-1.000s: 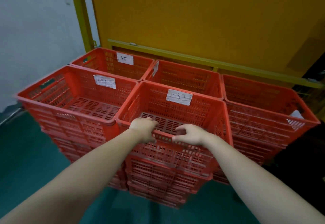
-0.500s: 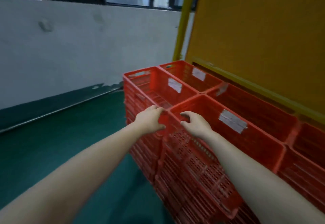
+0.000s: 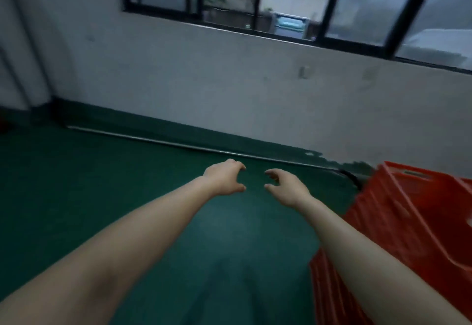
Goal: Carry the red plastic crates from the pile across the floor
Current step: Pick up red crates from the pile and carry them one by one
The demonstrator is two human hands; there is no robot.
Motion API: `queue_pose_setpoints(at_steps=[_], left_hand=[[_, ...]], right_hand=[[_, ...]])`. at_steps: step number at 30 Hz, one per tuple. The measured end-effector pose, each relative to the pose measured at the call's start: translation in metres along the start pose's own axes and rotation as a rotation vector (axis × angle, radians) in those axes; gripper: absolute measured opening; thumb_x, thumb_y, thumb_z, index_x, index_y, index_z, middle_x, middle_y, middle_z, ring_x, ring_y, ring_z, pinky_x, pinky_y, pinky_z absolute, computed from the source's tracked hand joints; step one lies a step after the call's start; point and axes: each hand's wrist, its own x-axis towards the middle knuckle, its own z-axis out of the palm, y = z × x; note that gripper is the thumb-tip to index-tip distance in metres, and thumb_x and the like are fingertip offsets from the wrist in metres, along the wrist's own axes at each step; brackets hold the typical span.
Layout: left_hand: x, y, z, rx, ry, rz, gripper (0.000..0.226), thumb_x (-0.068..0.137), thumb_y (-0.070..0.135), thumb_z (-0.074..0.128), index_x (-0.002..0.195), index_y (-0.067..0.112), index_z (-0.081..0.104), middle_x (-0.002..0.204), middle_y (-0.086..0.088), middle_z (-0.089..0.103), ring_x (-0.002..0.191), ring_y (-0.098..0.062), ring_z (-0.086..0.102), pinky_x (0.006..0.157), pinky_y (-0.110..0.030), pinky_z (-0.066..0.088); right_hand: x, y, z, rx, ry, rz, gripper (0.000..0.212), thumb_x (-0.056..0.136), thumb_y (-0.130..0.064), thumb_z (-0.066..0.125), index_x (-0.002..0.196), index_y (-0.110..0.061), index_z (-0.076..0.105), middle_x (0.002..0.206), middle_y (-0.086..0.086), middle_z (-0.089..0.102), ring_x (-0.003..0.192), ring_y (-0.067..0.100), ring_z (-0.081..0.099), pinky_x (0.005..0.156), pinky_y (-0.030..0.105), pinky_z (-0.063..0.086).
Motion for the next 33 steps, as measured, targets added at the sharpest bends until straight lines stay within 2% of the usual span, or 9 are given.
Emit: queue_pose_setpoints(at_steps=[6,12,21,23,33], left_hand=[[-0.043,-0.189,-0.077,0.028,0.109,-0.263,0.062,0.085,0.045,0.064,0.141,0.032,0.042,0.144,0.009,0.044,0.125,-0.017,0.051,0.096,-0.036,0.048],[-0.112,-0.345,-0.136,0.027,0.215,-0.508,0.06,0.085,0.043,0.065,0.14,0.033,0.042,0.142,0.009,0.046,0.122,-0.016,0.053,0.093,-0.038,0.05],[-0.224,-0.504,-0.178,0.007,0.29,-0.849,0.059,0.086,0.043,0.064,0.14,0.034,0.042,0.143,0.009,0.045,0.122,-0.014,0.053,0.092,-0.037,0.051],[-0.237,-0.535,-0.185,0.002,0.307,-0.908,0.059,0.086,0.042,0.065,0.14,0.033,0.042,0.143,0.009,0.045,0.123,-0.014,0.052,0.092,-0.036,0.05],[-0.223,-0.726,-0.249,0.022,0.357,-1.096,0.063,0.085,0.044,0.065,0.142,0.031,0.041,0.143,0.007,0.045,0.126,-0.016,0.05,0.094,-0.037,0.049]], right_hand=[[0.084,-0.188,0.074,0.003,-0.112,-0.265,0.05,0.09,-0.034,0.06,0.138,-0.029,0.048,0.139,-0.006,0.054,0.126,0.015,0.052,0.102,0.035,0.044],[0.127,-0.359,0.149,0.055,-0.229,-0.48,0.056,0.089,-0.035,0.063,0.141,-0.026,0.045,0.139,-0.002,0.053,0.123,0.017,0.053,0.101,0.036,0.046],[0.152,-0.564,0.246,-0.008,-0.405,-0.758,0.059,0.089,-0.036,0.063,0.144,-0.026,0.042,0.144,0.001,0.048,0.117,0.02,0.058,0.097,0.037,0.048],[0.16,-0.605,0.268,-0.019,-0.429,-0.823,0.06,0.089,-0.035,0.063,0.144,-0.024,0.042,0.145,0.002,0.048,0.125,0.02,0.053,0.1,0.037,0.046],[0.26,-0.809,0.37,-0.037,-0.501,-1.03,0.063,0.087,-0.035,0.064,0.144,-0.025,0.041,0.144,0.002,0.048,0.127,0.021,0.05,0.096,0.038,0.049]])
